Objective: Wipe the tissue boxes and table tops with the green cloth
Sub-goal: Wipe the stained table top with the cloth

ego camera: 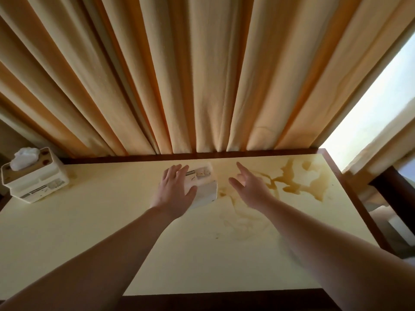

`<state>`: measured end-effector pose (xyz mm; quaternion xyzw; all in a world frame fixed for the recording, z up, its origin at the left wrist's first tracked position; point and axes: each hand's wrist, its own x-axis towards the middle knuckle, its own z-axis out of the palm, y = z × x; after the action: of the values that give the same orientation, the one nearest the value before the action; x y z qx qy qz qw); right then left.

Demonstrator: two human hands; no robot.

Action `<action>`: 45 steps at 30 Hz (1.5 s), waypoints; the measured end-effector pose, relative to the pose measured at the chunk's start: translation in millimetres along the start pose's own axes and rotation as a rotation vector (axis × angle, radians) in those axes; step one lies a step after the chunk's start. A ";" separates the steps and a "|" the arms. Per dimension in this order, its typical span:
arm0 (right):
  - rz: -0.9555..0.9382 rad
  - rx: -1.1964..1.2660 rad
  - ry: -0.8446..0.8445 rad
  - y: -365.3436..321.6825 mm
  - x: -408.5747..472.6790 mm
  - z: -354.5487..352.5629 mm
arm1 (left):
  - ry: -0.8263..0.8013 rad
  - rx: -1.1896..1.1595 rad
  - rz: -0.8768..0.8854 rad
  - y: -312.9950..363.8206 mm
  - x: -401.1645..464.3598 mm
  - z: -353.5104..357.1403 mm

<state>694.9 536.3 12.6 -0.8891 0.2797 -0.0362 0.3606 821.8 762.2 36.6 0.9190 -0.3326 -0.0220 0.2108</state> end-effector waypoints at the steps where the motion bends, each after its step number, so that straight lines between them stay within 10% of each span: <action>1: 0.014 -0.012 0.014 10.9 -8.6 -3.4 | 0.004 -0.012 0.062 8.7 -4.1 5.2; 25: 0.366 -0.175 0.077 197.0 -141.6 -39.0 | -0.434 -0.110 0.203 128.8 -98.0 179.7; 45: 0.296 0.290 0.204 48.1 -87.7 -31.8 | -0.135 0.058 0.378 22.1 33.2 21.0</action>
<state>590.1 534.4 16.3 -0.7688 0.4341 -0.1126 0.4559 830.5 718.4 29.7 0.8422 -0.5132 -0.0339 0.1620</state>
